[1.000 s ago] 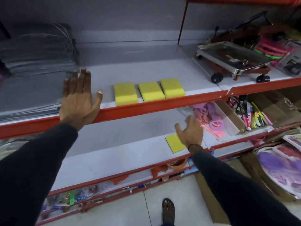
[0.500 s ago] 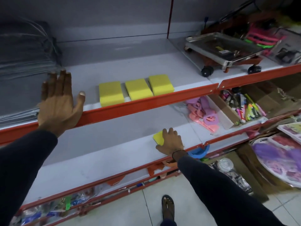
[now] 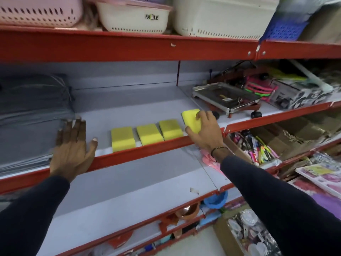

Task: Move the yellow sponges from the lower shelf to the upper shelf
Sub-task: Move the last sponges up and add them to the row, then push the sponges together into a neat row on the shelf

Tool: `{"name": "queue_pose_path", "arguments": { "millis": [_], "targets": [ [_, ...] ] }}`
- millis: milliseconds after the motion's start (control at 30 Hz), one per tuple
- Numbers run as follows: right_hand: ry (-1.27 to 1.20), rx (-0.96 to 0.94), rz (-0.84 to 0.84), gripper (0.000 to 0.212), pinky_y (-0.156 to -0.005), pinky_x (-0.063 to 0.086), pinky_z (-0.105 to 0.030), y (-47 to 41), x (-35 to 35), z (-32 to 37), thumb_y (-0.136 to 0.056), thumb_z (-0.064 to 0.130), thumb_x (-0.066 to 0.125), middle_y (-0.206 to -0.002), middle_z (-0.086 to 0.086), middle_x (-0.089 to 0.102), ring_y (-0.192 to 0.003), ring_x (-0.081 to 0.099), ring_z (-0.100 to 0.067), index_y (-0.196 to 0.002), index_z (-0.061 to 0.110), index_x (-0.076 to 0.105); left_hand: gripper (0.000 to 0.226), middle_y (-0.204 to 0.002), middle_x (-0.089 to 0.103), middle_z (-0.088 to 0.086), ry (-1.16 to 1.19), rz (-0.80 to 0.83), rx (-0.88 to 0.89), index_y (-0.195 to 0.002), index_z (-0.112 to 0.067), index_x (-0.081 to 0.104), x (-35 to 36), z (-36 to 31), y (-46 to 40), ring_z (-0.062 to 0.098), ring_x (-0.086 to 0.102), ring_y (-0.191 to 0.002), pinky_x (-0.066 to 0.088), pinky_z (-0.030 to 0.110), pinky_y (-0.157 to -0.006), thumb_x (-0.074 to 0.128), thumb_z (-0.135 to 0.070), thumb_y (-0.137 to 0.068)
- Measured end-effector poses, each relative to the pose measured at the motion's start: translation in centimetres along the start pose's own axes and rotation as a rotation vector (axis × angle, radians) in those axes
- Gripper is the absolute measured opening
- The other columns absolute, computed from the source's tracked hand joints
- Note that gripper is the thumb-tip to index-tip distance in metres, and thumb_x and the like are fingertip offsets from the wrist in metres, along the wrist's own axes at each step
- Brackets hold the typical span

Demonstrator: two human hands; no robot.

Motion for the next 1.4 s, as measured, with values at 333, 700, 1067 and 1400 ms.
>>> {"name": "queue_pose_path", "arguments": {
  "millis": [333, 700, 1067, 1400],
  "targets": [
    [0.439, 0.075, 0.230, 0.065, -0.085, 0.050, -0.046, -3.5, 4.1, -2.6, -0.086, 0.070, 0.039, -0.107, -0.021, 0.068, -0.099, 0.062, -0.038, -0.108, 0.012, 0.060, 0.083, -0.175, 0.001, 0.005, -0.015, 0.036, -0.043, -0.165, -0.011, 0.008, -0.3, 0.2, 0.1, 0.021, -0.006, -0.161, -0.013, 0.038, -0.128, 0.012, -0.059, -0.097],
    [0.140, -0.421, 0.355, 0.040, -0.094, 0.052, -0.042, -2.4, 6.1, 10.2, -0.081, 0.008, 0.052, -0.123, -0.008, 0.069, -0.112, 0.063, -0.033, -0.116, 0.016, 0.070, 0.073, -0.168, 0.032, 0.013, 0.083, 0.152, 0.070, -0.158, -0.006, 0.036, -2.0, -4.1, 0.2, 0.032, 0.037, -0.152, 0.029, 0.047, -0.125, 0.022, -0.045, -0.097],
    [0.149, -0.369, 0.567, 0.059, -0.102, 0.050, -0.045, -0.5, 8.5, 10.6, -0.078, -0.010, 0.048, -0.132, -0.009, 0.062, -0.125, 0.055, -0.033, -0.128, 0.015, 0.066, 0.071, -0.161, 0.046, 0.007, 0.152, 0.392, 0.093, -0.146, -0.013, 0.052, -3.1, -11.3, 3.1, 0.029, 0.046, -0.144, 0.040, 0.041, -0.114, 0.028, -0.042, -0.086],
    [0.011, -0.241, 0.522, 0.057, -0.113, 0.042, -0.037, 1.2, 9.1, 11.9, -0.075, -0.015, 0.048, -0.130, -0.008, 0.065, -0.127, 0.054, -0.030, -0.122, 0.009, 0.069, 0.058, -0.168, 0.034, 0.006, 0.168, 0.446, 0.041, -0.149, -0.011, 0.048, -3.8, -12.3, 4.0, 0.028, 0.038, -0.151, 0.037, 0.042, -0.117, 0.049, -0.026, -0.094]
  ]
}}
Point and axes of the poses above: each hand's wrist, its own y-axis away from the middle knuckle, its own x-axis out of the palm, z = x × y, the point moved 3 cm from there along -y, towards the middle knuckle
